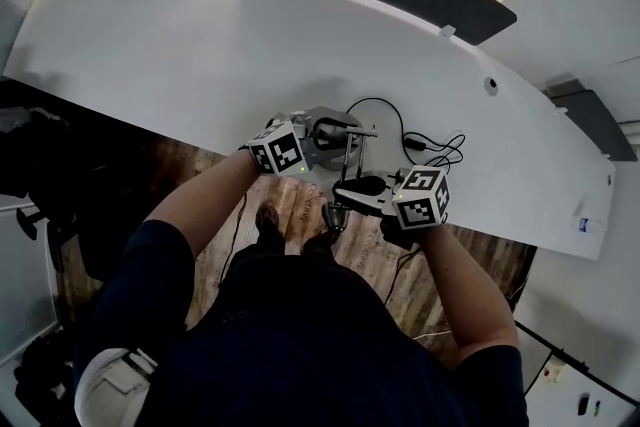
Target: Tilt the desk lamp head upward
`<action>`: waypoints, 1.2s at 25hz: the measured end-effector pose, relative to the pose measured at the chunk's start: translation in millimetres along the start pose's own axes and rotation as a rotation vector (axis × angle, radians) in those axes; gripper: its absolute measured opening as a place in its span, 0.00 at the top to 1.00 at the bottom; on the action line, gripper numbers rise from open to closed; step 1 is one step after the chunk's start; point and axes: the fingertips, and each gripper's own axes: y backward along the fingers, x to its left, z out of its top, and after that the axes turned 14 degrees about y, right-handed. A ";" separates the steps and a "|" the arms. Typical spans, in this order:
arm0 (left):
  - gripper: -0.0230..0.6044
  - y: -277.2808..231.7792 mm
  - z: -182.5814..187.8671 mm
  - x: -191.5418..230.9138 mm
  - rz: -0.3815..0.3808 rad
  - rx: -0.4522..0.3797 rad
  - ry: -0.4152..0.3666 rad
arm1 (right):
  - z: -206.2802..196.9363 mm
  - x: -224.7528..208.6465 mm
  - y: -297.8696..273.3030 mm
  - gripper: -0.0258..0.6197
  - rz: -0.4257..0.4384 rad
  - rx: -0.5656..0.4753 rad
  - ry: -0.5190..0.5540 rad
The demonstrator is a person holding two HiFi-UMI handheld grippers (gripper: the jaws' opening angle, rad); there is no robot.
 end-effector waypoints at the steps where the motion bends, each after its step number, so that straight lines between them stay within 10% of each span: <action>1: 0.74 0.5 -0.9 -0.3 0.000 0.004 -0.003 | 1.6 3.3 0.7 0.89 0.011 0.001 -0.026; 30: 0.74 -4.8 0.3 0.4 0.065 -0.057 -0.077 | 97.6 35.9 50.0 0.81 0.259 -0.173 -0.487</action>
